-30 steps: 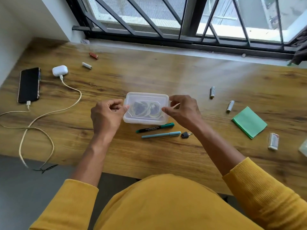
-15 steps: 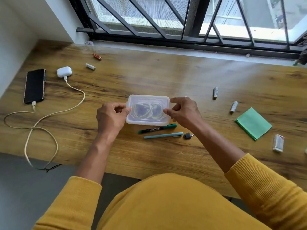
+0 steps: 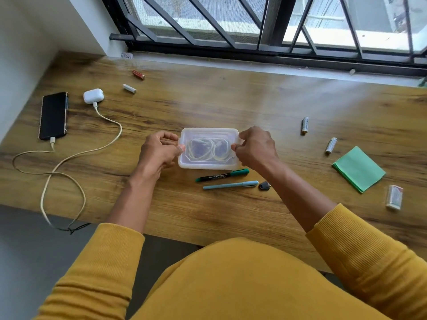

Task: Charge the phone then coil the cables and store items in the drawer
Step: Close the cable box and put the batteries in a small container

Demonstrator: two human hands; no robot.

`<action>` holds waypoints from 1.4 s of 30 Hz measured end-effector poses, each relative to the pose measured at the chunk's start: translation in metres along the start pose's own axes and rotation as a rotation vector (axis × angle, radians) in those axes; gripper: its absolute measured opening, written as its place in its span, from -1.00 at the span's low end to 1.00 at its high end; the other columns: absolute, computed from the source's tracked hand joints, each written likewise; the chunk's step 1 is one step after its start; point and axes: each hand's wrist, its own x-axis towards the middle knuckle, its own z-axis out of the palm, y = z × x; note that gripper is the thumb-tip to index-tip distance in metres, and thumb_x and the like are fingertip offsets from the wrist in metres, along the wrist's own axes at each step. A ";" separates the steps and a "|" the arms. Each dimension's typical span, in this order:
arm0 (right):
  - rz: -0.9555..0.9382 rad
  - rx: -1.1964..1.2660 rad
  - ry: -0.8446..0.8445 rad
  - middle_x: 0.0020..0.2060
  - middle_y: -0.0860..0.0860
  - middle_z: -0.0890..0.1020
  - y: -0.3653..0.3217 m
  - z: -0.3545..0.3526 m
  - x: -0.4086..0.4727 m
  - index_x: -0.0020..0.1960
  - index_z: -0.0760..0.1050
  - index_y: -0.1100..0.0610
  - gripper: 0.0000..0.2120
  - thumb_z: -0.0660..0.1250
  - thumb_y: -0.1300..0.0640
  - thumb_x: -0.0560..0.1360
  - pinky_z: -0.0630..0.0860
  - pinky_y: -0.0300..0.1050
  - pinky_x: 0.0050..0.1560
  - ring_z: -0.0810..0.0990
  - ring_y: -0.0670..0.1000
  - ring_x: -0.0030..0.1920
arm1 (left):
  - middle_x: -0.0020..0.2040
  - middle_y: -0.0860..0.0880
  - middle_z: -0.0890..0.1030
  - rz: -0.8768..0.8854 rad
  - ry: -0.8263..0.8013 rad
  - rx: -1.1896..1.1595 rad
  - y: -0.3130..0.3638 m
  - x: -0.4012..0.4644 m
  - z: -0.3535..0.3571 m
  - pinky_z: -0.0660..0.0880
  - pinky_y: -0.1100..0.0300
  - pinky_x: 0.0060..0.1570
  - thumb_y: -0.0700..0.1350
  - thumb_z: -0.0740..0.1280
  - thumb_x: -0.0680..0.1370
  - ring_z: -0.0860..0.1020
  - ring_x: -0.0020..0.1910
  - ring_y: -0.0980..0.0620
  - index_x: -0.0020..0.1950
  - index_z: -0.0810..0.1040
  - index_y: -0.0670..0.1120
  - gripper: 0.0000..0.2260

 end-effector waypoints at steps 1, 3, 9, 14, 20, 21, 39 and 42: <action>0.016 0.023 -0.015 0.19 0.11 0.70 0.001 -0.002 0.001 0.41 0.58 0.09 -0.53 0.54 0.03 0.53 0.67 0.16 0.16 0.73 0.17 0.07 | 0.06 -0.04 0.68 -0.013 -0.023 -0.018 0.000 0.001 -0.001 0.71 -0.14 0.06 -0.19 0.56 0.54 0.70 0.11 -0.06 0.17 0.64 -0.02 -0.75; 0.010 0.027 -0.057 0.12 0.07 0.71 0.003 -0.006 0.005 0.31 0.65 0.07 -0.59 0.56 -0.01 0.50 0.68 0.20 0.12 0.72 0.16 0.05 | 0.14 -0.03 0.68 -0.048 -0.093 -0.068 0.001 0.003 -0.004 0.68 -0.13 0.13 -0.22 0.53 0.57 0.69 0.14 -0.05 0.35 0.60 -0.01 -0.62; 0.035 0.155 -0.243 -0.02 0.16 0.75 0.004 -0.017 0.017 0.09 0.69 0.16 -0.80 0.56 0.13 0.50 0.60 0.00 -0.15 0.65 0.07 -0.13 | 0.14 -0.10 0.71 -0.115 -0.272 -0.167 0.007 0.004 -0.008 0.67 0.04 -0.09 -0.31 0.43 0.62 0.71 0.05 -0.04 0.41 0.58 -0.13 -0.64; 0.056 0.178 -0.357 -0.11 0.12 0.68 0.004 -0.026 0.020 0.13 0.68 0.20 -0.77 0.55 0.12 0.54 0.47 -0.15 -0.28 0.59 0.02 -0.14 | 0.10 -0.14 0.73 -0.136 -0.310 -0.156 0.006 0.006 -0.008 0.65 0.13 -0.25 -0.30 0.42 0.63 0.72 -0.07 -0.01 0.37 0.60 -0.13 -0.69; 0.062 0.232 -0.324 -0.22 0.14 0.59 0.012 -0.021 0.018 0.07 0.66 0.38 -0.66 0.56 0.09 0.53 0.43 -0.11 -0.30 0.51 0.07 -0.21 | 0.09 -0.21 0.73 -0.149 -0.274 -0.133 0.001 0.009 -0.011 0.64 0.22 -0.35 -0.24 0.48 0.60 0.73 -0.08 -0.03 0.28 0.64 -0.24 -0.74; 0.060 0.235 -0.320 -0.22 0.15 0.60 0.014 -0.020 0.017 0.05 0.67 0.37 -0.66 0.56 0.07 0.53 0.43 -0.10 -0.30 0.50 0.07 -0.22 | 0.11 -0.23 0.73 -0.138 -0.254 -0.130 -0.002 0.009 -0.011 0.65 0.21 -0.34 -0.23 0.50 0.59 0.73 -0.06 -0.05 0.27 0.65 -0.26 -0.73; 0.009 0.276 -0.329 0.02 0.14 0.74 0.013 -0.018 0.012 0.24 0.60 0.15 -0.74 0.49 0.10 0.59 0.51 -0.14 -0.33 0.72 0.03 -0.13 | -0.29 -0.02 0.71 0.431 0.275 0.440 -0.005 -0.030 0.008 0.54 0.13 -0.24 -0.10 0.55 0.55 0.67 -0.26 -0.09 -0.22 0.73 -0.15 -0.81; 0.011 0.284 -0.322 0.03 0.12 0.71 0.012 -0.019 0.013 0.26 0.59 0.16 -0.70 0.51 0.10 0.58 0.46 -0.18 -0.38 0.68 0.04 -0.15 | -0.28 -0.01 0.70 0.416 0.273 0.415 -0.005 -0.032 0.008 0.49 0.17 -0.25 -0.11 0.55 0.55 0.66 -0.24 -0.08 -0.19 0.73 -0.16 -0.83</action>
